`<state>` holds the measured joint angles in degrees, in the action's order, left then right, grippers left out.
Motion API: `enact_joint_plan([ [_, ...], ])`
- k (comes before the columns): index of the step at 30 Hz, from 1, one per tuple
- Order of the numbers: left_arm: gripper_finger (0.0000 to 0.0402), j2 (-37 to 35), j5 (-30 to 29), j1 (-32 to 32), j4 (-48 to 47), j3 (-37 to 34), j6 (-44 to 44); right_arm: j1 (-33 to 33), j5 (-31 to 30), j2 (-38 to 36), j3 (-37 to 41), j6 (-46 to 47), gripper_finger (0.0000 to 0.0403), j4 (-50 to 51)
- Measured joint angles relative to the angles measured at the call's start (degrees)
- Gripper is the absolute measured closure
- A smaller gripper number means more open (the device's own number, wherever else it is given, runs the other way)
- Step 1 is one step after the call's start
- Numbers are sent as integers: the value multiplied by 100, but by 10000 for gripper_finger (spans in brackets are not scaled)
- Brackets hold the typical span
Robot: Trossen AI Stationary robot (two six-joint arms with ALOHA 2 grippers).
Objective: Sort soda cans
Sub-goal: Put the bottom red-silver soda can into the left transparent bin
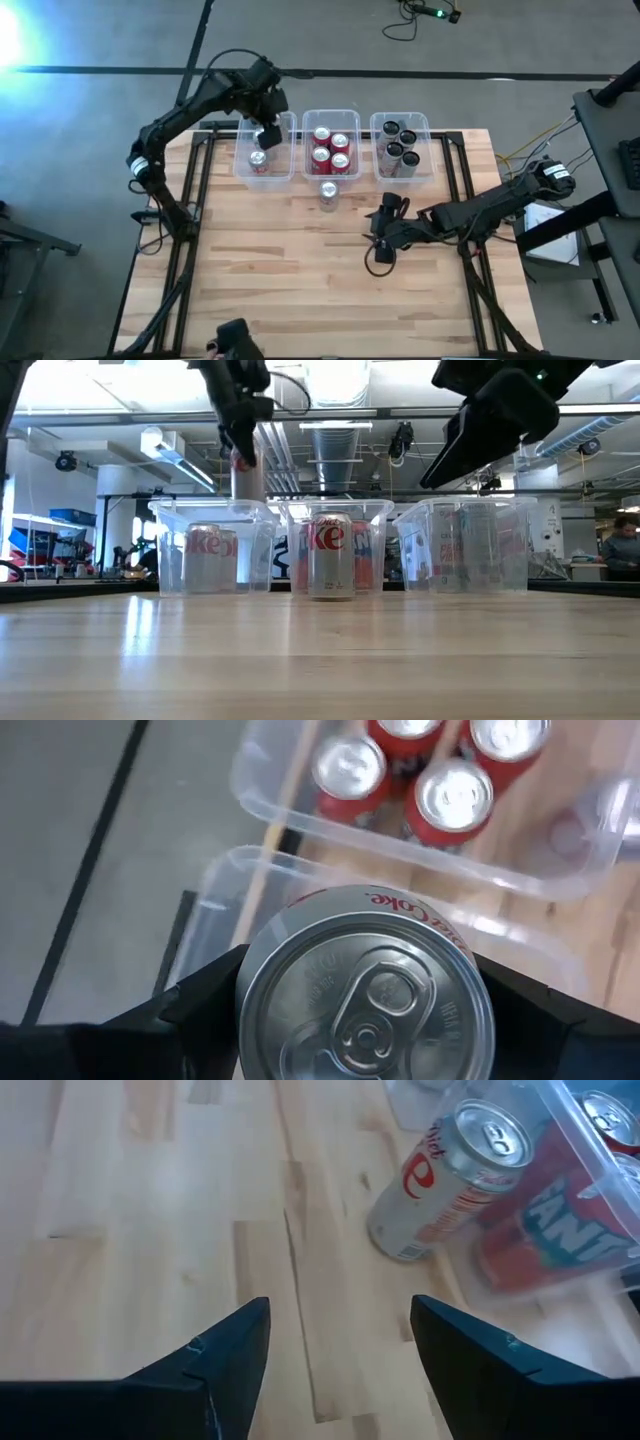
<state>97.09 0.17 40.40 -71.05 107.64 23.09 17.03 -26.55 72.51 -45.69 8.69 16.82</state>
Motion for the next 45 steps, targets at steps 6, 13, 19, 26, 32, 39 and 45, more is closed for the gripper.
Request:
enact_joint_plan([
  [6,117,-27,80,191,505,-712,439,-59,18,0,0,136,158,0],
  [13,117,24,525,490,757,-741,595,-59,125,0,0,307,168,-24],
  [19,117,228,541,487,808,-754,654,-59,123,0,0,326,175,-89],
  [26,117,543,544,505,873,-754,674,-59,123,0,0,328,166,-87],
  [32,117,733,548,540,892,-756,671,-59,123,0,0,328,164,-87],
  [39,117,944,748,573,867,-772,644,-59,123,0,0,336,176,-85],
  [45,117,1108,830,618,876,-800,672,-59,123,0,0,428,172,-67],
])
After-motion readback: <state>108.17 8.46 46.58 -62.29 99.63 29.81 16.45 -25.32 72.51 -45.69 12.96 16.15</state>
